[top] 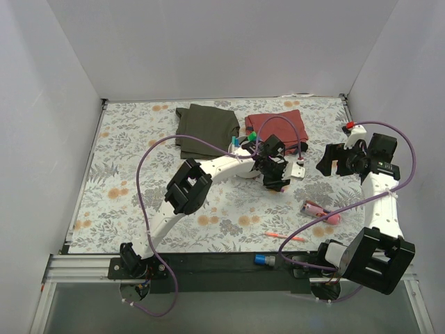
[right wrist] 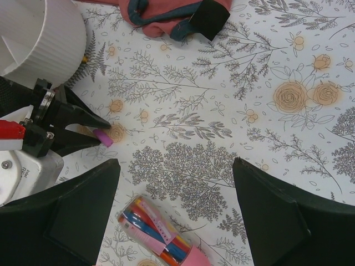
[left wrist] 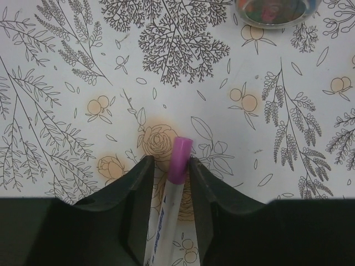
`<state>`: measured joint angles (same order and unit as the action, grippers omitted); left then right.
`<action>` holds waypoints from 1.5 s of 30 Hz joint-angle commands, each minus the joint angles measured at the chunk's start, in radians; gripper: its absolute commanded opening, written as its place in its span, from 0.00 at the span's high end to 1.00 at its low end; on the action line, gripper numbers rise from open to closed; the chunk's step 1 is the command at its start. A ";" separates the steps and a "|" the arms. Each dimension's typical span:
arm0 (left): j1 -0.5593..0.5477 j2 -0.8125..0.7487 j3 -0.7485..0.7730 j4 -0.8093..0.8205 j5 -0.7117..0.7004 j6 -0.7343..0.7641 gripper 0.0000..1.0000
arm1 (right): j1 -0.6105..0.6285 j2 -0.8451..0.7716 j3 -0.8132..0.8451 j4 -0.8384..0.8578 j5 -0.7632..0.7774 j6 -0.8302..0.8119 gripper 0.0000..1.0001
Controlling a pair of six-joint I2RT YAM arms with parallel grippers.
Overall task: Sort the stationery into containers
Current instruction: Pick up the pen from the center of the board, then place the pen in the storage box.
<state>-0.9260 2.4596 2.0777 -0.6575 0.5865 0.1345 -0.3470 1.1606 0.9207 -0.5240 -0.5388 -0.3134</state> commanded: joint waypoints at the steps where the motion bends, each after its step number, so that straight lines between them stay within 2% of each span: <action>1: -0.014 -0.016 -0.005 -0.036 -0.020 0.030 0.72 | -0.003 -0.002 0.049 0.001 -0.027 -0.021 0.09; 3: -0.017 -0.031 -0.030 -0.039 -0.028 0.042 0.75 | -0.004 -0.004 0.046 -0.001 -0.027 -0.021 0.09; 8: -0.022 -0.060 -0.057 -0.083 -0.059 0.039 0.99 | -0.004 -0.006 0.061 -0.008 -0.013 -0.015 0.10; 11: -0.007 -0.148 -0.105 -0.094 -0.022 0.001 1.00 | -0.004 -0.012 0.101 -0.031 0.003 -0.018 0.10; 16: 0.021 -0.426 -0.281 0.070 0.096 -0.094 1.00 | -0.015 -0.004 0.162 -0.057 0.014 -0.006 0.10; 20: 0.033 -0.548 -0.326 0.134 0.194 -0.231 1.00 | -0.029 0.004 0.178 -0.057 0.014 0.017 0.10; 21: 0.041 -0.569 -0.335 0.174 0.212 -0.302 1.00 | -0.030 0.007 0.178 -0.059 0.016 0.029 0.10; 23: 0.082 -0.635 -0.393 0.238 0.233 -0.381 1.00 | -0.035 0.008 0.176 -0.056 0.016 0.036 0.10; 26: 0.209 -0.717 -0.575 0.534 0.268 -0.727 1.00 | -0.033 -0.001 0.168 -0.045 -0.003 0.043 0.11; 27: 0.251 -0.781 -0.643 0.799 0.262 -0.851 1.00 | -0.033 -0.006 0.162 -0.035 -0.010 0.048 0.12; 28: 0.329 -0.810 -0.712 0.925 0.233 -1.060 1.00 | -0.032 -0.013 0.153 -0.022 -0.027 0.062 0.12; 29: 0.358 -0.839 -0.852 1.035 0.186 -1.119 1.00 | -0.021 -0.028 0.141 -0.005 -0.035 0.068 0.13; 30: 0.375 -0.897 -0.907 1.202 0.135 -1.138 1.00 | -0.006 -0.038 0.107 0.027 -0.036 0.073 0.14; 31: 0.397 -0.913 -0.956 1.248 0.045 -1.104 1.00 | 0.015 -0.050 0.090 0.044 -0.008 0.071 0.14; 32: 0.400 -0.922 -1.000 1.274 0.017 -1.084 1.00 | 0.082 -0.074 0.066 0.059 0.017 0.050 0.14; 36: 0.431 -0.877 -1.005 1.370 -0.028 -1.105 1.00 | 0.262 -0.110 -0.045 0.142 0.184 0.028 0.08; 39: 0.432 -0.820 -0.990 1.443 -0.062 -1.128 1.00 | 0.273 -0.093 -0.052 0.171 0.227 0.054 0.03; 45: 0.435 -0.705 -0.967 1.565 -0.074 -1.199 1.00 | 0.273 -0.015 0.024 0.108 0.313 0.007 0.02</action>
<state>-0.4931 1.7046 1.0779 0.7643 0.5549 -0.9985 -0.0704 1.1069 0.8745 -0.4328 -0.3027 -0.2806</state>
